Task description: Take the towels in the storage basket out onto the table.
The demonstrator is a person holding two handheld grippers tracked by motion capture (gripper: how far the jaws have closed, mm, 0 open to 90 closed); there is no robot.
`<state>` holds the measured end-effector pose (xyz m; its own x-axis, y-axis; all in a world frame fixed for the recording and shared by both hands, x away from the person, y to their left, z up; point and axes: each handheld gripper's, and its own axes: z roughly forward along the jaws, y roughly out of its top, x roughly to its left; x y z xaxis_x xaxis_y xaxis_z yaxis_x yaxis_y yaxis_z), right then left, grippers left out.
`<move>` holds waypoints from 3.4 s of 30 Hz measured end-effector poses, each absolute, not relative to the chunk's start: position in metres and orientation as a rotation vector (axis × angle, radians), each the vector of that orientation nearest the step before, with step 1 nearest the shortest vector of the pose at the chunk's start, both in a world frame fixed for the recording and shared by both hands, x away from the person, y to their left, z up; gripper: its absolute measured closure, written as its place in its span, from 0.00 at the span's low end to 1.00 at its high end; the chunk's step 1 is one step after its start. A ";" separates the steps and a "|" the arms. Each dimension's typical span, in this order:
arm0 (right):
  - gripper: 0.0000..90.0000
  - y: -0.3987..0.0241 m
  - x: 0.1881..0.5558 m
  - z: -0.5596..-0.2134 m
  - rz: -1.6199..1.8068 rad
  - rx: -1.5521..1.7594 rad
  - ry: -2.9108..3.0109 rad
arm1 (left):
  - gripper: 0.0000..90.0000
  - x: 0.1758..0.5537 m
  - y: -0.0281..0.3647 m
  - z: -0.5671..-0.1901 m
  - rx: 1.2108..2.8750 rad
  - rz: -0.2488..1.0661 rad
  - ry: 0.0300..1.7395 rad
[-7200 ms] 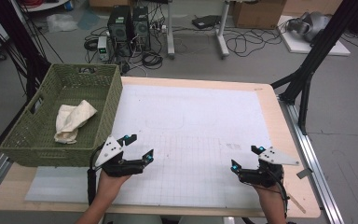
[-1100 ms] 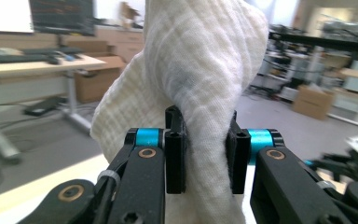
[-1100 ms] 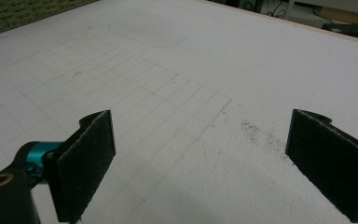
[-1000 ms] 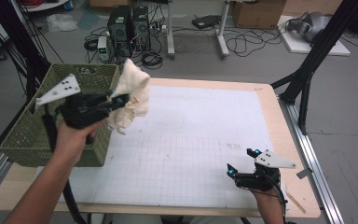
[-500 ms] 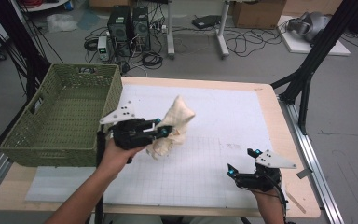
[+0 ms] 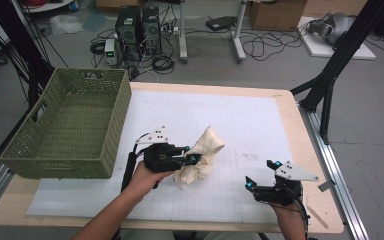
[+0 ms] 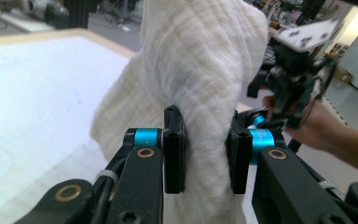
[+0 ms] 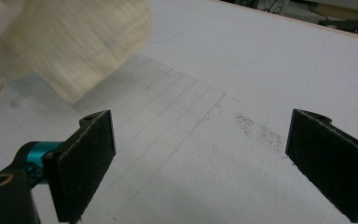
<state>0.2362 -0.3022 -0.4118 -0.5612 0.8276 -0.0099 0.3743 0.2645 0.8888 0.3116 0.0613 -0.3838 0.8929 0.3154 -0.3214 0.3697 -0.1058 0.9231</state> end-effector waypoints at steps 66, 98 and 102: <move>0.97 -0.251 0.263 -0.430 1.140 0.802 2.565 | 0.43 0.331 0.132 -0.408 1.750 0.390 0.824; 0.92 -0.307 0.290 -0.413 1.239 1.130 2.256 | 0.53 0.311 0.044 -0.439 2.170 0.232 0.482; 0.92 -0.306 0.290 -0.414 1.239 1.113 2.259 | 0.93 0.312 0.051 -0.436 2.140 0.222 0.460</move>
